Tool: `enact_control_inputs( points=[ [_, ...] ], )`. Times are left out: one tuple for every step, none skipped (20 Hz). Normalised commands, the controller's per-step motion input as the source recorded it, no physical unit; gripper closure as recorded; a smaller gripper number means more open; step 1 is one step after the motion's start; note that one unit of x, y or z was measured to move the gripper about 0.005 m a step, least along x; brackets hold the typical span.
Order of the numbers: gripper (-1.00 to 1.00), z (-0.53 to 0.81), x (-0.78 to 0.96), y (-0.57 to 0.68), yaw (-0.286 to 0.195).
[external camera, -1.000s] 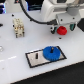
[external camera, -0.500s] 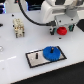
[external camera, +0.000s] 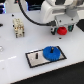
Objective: Insert the blue gear onto the right peg, followed by the red gear
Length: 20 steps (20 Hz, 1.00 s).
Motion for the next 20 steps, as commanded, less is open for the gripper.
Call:
enact_control_inputs(
  points=[
    [1.00,-0.04,-0.20,0.06,0.000],
    [1.00,0.01,-0.12,0.04,0.000],
    [1.00,0.01,-0.17,0.03,0.000],
    [1.00,0.01,-0.12,0.00,0.000],
    [1.00,0.12,-0.03,-0.01,0.000],
    [1.00,0.24,0.01,0.00,0.000],
    [1.00,0.35,0.03,-0.02,0.000],
    [1.00,0.40,0.03,-0.02,0.000],
    [1.00,0.47,0.08,-0.10,0.000],
    [1.00,0.58,0.14,-0.06,0.000],
    [1.00,0.58,0.16,-0.06,0.000],
    [1.00,0.58,0.20,-0.08,0.000],
    [1.00,0.64,0.21,-0.07,0.000],
    [1.00,0.62,0.30,-0.12,0.000],
    [1.00,0.61,0.30,-0.15,0.000],
    [1.00,0.59,0.41,-0.15,0.000],
    [1.00,0.56,0.44,-0.20,0.000],
    [1.00,0.48,0.45,-0.18,0.000],
    [1.00,0.47,0.49,-0.24,0.000],
    [1.00,0.47,0.48,-0.26,0.000]
  ],
)
